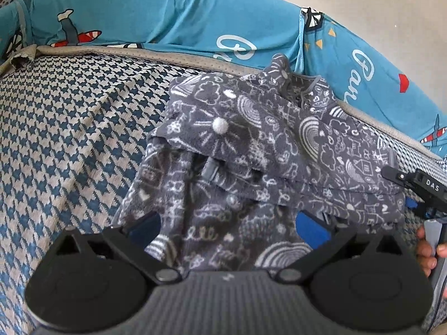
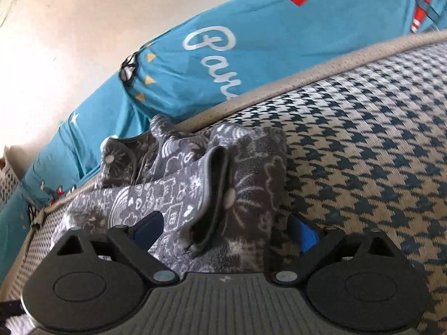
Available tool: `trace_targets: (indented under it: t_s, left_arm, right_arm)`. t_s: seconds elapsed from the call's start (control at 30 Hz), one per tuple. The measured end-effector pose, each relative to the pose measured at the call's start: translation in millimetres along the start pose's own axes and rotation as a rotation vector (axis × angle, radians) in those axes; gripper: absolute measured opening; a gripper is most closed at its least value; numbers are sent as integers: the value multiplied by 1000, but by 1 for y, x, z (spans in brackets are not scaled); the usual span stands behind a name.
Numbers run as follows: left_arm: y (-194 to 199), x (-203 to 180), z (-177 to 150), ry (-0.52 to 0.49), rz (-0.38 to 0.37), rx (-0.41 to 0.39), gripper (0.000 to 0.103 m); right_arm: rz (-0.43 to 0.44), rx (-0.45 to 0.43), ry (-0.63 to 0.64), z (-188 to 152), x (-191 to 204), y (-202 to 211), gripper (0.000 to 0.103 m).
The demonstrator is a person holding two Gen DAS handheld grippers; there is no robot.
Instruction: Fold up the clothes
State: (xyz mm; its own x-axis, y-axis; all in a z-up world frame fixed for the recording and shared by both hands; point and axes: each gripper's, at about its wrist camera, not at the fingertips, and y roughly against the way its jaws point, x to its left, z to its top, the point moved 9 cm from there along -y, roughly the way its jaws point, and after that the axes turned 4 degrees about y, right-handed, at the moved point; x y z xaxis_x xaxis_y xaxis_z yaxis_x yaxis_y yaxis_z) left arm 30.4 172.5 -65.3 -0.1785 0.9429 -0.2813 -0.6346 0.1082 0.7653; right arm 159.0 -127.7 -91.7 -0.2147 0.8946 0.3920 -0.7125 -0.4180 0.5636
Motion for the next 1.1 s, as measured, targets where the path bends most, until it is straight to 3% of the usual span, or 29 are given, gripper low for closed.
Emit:
trace_targets:
  t_s: [0.27, 0.47, 0.77, 0.9, 1.1]
  left_arm:
    - [-1, 1, -4, -4, -1, 12, 103]
    - [0, 1, -5, -1, -4, 9, 103]
    - [13, 17, 7, 49, 10, -47, 103]
    - [20, 28, 11, 54, 36, -74, 103]
    - [28, 37, 18, 25, 77, -118, 103]
  right_arm:
    - [-2, -7, 34, -2, 6, -1, 62]
    - [4, -11, 28, -3, 8, -3, 50]
    - [-86, -59, 84, 4, 22, 3, 23]
    - [-139, -94, 190, 7, 38, 10, 20]
    - [-203, -113, 190, 7, 49, 11, 19]
